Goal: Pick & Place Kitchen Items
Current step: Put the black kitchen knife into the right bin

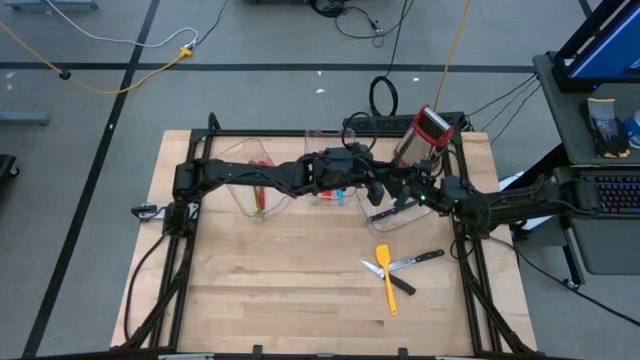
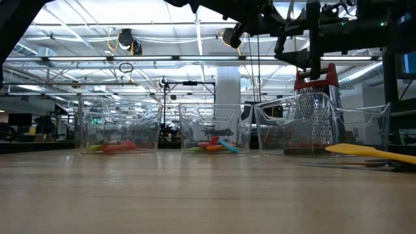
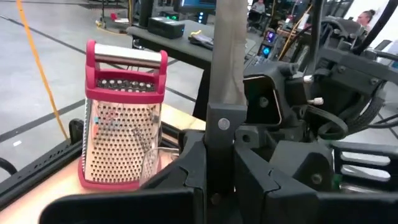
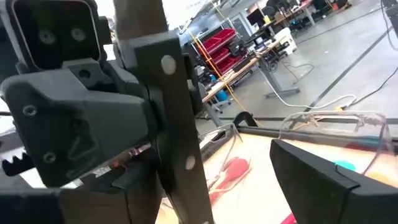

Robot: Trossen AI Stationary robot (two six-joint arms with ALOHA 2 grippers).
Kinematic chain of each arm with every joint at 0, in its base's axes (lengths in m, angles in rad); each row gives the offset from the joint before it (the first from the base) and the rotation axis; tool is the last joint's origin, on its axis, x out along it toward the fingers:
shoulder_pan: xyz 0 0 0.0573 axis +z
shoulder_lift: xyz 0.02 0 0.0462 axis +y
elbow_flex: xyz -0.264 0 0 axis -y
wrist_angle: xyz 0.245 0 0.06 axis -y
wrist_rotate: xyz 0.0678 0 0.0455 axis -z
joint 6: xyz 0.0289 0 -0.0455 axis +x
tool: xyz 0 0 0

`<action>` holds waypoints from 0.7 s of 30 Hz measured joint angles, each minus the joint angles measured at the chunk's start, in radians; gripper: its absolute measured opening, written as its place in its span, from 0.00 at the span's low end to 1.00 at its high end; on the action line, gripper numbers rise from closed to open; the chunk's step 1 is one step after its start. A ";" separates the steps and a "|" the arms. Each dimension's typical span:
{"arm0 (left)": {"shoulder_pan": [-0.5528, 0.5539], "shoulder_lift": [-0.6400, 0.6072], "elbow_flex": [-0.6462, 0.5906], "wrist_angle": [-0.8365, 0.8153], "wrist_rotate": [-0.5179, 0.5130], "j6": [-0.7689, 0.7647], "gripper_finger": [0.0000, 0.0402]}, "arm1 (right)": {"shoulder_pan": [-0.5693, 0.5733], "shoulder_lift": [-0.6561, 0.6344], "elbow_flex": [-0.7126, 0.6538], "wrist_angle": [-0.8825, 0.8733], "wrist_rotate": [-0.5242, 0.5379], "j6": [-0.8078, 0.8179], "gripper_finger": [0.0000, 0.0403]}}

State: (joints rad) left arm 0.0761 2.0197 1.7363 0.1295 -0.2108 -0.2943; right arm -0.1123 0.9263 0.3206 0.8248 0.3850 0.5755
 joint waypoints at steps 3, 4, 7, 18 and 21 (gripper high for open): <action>0.000 0.000 0.000 -0.001 -0.001 0.001 0.10 | 0.000 0.022 0.000 0.018 -0.001 0.017 0.63; 0.000 0.000 0.000 -0.001 -0.001 0.002 0.10 | 0.000 0.028 0.000 0.025 -0.002 0.014 0.62; 0.000 0.000 0.000 -0.002 0.003 0.003 0.10 | -0.002 0.033 0.000 0.050 -0.003 0.005 0.55; 0.011 0.000 0.000 -0.027 0.032 -0.013 0.09 | -0.007 0.035 0.000 0.046 -0.018 -0.002 0.16; 0.012 0.000 0.000 -0.029 0.033 -0.012 0.08 | -0.007 0.035 0.001 0.046 -0.027 -0.005 0.15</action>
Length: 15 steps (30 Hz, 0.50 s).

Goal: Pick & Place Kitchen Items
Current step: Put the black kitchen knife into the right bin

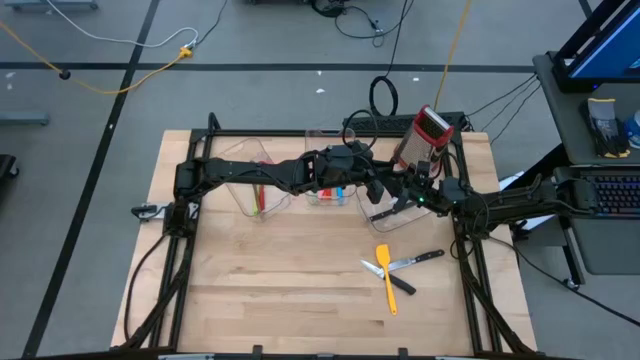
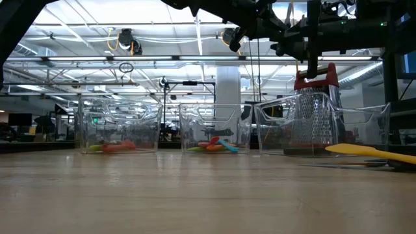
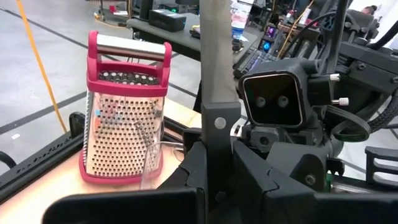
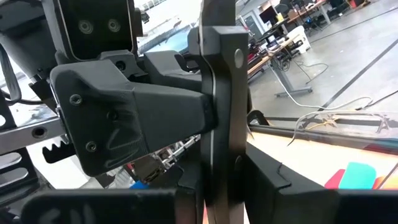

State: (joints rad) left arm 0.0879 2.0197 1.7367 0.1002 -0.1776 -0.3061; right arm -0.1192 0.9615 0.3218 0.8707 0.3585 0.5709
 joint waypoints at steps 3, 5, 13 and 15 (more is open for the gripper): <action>0.000 0.000 0.000 0.000 0.001 0.001 0.08 | 0.000 0.000 0.000 0.000 -0.001 0.005 0.15; 0.004 0.000 0.000 -0.001 0.005 0.005 0.09 | 0.000 0.000 0.000 0.000 0.000 0.008 0.15; 0.012 -0.002 0.000 -0.004 0.005 0.024 0.32 | -0.006 -0.043 -0.001 -0.050 0.061 0.039 0.08; 0.009 -0.002 0.000 -0.003 0.005 0.011 0.37 | -0.007 -0.075 -0.002 -0.101 0.059 0.043 0.08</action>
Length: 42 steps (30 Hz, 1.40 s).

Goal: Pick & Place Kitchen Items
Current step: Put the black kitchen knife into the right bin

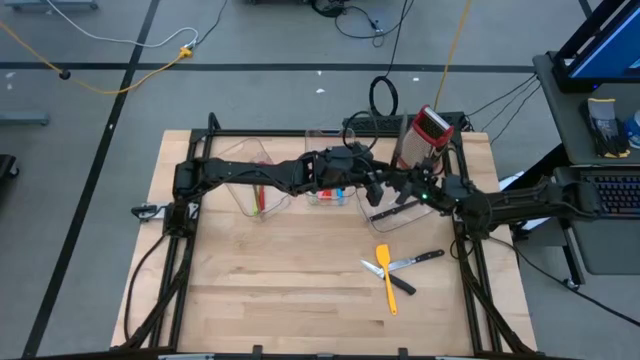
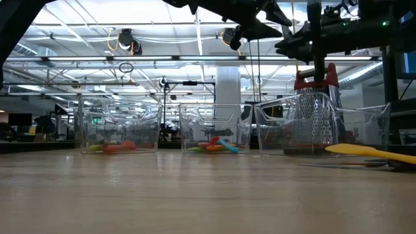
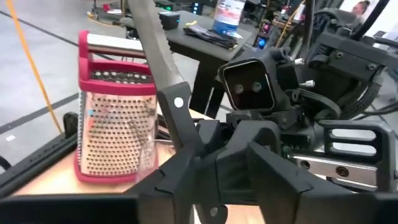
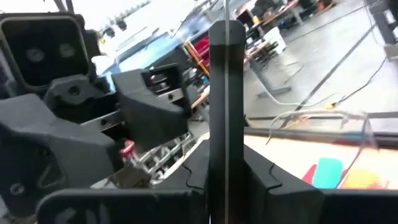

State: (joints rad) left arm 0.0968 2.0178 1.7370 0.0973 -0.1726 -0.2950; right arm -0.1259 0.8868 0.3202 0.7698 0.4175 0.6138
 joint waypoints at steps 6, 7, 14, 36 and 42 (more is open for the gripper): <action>-0.001 0.000 0.000 0.001 -0.015 -0.045 0.48 | -0.012 -0.098 0.000 -0.133 -0.023 0.031 0.08; -0.002 0.000 0.000 -0.003 -0.015 -0.045 0.49 | -0.012 -0.113 0.000 -0.147 -0.023 0.038 0.08; 0.000 0.000 0.000 -0.103 -0.019 -0.047 0.48 | -0.011 -0.212 0.000 -0.224 -0.041 0.112 0.08; -0.019 -0.007 0.000 -0.431 0.070 -0.105 0.44 | 0.086 -0.281 0.000 -0.364 -0.028 0.269 0.08; -0.023 -0.022 -0.001 -0.554 0.067 -0.052 0.44 | 0.145 -0.281 0.000 -0.368 0.057 0.307 0.08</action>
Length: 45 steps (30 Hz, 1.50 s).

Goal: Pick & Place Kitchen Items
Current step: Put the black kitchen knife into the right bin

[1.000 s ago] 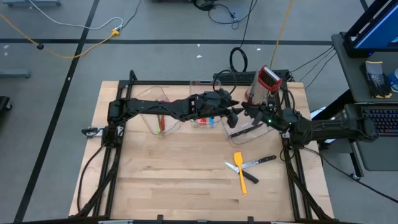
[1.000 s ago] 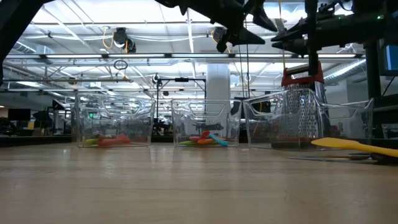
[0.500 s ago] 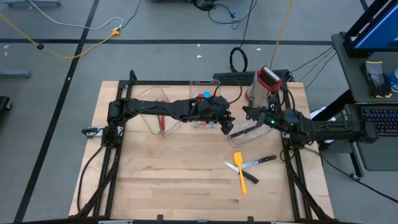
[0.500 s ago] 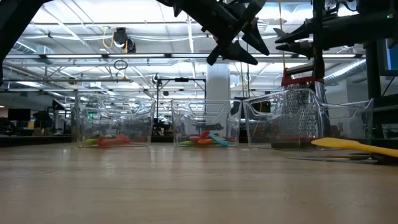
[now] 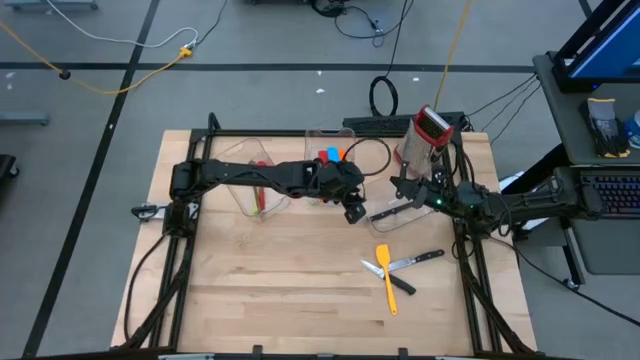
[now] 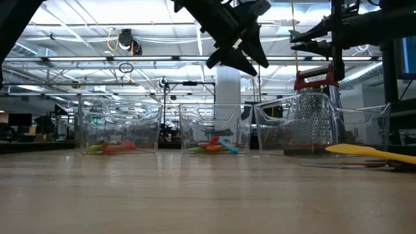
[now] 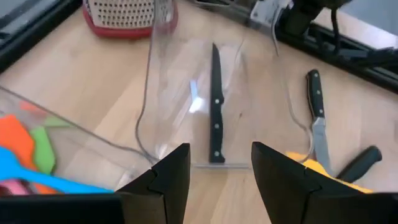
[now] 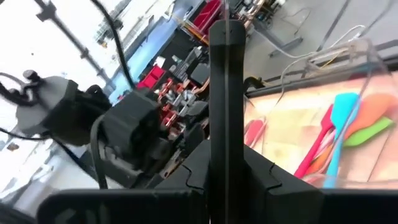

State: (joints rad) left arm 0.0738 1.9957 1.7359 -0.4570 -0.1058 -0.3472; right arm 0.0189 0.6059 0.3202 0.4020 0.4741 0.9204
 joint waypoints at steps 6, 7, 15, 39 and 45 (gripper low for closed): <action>0.005 -0.025 0.001 -0.027 -0.007 0.090 0.44 | 0.066 0.002 0.000 -0.089 0.138 0.164 0.08; 0.009 -0.031 0.001 -0.021 -0.007 0.110 0.44 | 0.079 0.002 0.000 -0.100 0.162 0.199 0.08; 0.067 -0.100 -0.055 -0.064 0.017 0.219 0.44 | 0.159 0.013 -0.001 -0.077 0.333 0.352 0.08; 0.153 -0.590 -0.818 0.499 0.123 0.140 0.44 | 0.325 0.279 0.114 0.189 0.600 0.274 0.08; 0.153 -0.591 -0.818 0.505 0.123 0.167 0.44 | 0.371 0.390 0.207 0.193 0.754 0.282 0.08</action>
State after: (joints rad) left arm 0.2268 1.4052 0.9180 0.0483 0.0170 -0.1804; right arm 0.3896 0.9958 0.5272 0.5952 1.2279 1.2020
